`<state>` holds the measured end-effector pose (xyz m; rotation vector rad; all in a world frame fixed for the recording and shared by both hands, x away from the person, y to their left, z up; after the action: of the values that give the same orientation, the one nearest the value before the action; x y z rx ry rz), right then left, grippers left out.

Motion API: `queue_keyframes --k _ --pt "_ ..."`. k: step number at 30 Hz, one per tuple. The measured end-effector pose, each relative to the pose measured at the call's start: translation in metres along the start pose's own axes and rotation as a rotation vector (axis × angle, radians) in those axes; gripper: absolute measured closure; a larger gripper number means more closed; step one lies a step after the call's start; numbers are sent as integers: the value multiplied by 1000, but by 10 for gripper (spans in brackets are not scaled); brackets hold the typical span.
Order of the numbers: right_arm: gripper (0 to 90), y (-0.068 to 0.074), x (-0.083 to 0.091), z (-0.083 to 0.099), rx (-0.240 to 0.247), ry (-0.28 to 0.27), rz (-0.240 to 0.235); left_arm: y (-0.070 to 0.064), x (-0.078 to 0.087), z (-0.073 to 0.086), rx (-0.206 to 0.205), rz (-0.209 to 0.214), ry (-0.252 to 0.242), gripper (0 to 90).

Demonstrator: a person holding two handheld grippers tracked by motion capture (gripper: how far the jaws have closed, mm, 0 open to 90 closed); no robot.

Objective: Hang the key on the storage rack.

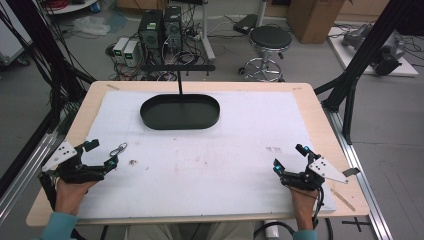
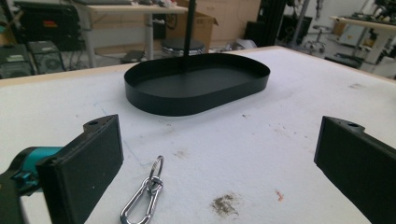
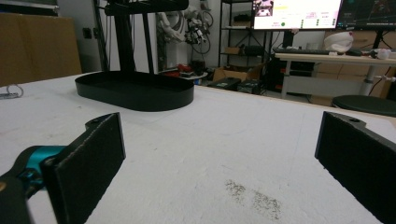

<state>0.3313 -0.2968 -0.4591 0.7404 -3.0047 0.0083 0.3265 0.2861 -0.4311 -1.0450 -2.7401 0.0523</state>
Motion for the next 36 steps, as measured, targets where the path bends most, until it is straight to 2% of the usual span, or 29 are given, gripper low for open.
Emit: queue_keyframes --k 9,11,14,18,19,21,22,25,26,29,30,32,33,36 --pt "8 0 0 0 3 0 0 6 -4 -18 -73 18 143 17" --pt "8 0 0 0 1 0 -2 8 -7 -22 -109 20 181 17" --pt "8 0 0 0 2 0 -3 11 -10 -26 -106 16 208 17" --pt "8 0 0 0 2 0 -4 20 -18 -30 -105 15 290 17" --pt "8 0 0 0 3 0 -2 20 -18 -30 -105 15 290 17" --pt "8 0 0 0 7 -2 -2 22 -22 -31 -96 30 326 17" --pt "8 0 0 0 5 -2 -3 23 -26 -33 -109 36 352 17" --pt "8 0 0 0 6 -3 -2 26 -30 -34 -109 46 374 17" --pt "8 0 0 0 9 -3 -2 28 -34 -35 -117 50 399 17" --pt "8 0 0 0 5 -5 -2 31 -38 -36 -117 43 423 17" --pt "8 0 0 0 6 -5 -2 34 -42 -36 -126 45 457 17" --pt "8 0 0 0 1 -2 -3 35 -43 -36 -127 46 468 17" --pt "8 0 0 0 4 -2 -2 36 -46 -34 -110 42 487 17" --pt "8 1 0 0 2 -2 -4 41 -50 -31 -102 35 522 17"
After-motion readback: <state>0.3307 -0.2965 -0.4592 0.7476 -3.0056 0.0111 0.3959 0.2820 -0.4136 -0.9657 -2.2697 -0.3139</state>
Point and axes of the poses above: each handheld gripper's, and its own axes: x roughly backward along the jaws, z roughly out of its underside, y roughly to its left, the point moved 6 cm from there along -x, roughly forward along the jaws, and after that the axes turned 5 degrees about z, right-handed, at the moved point
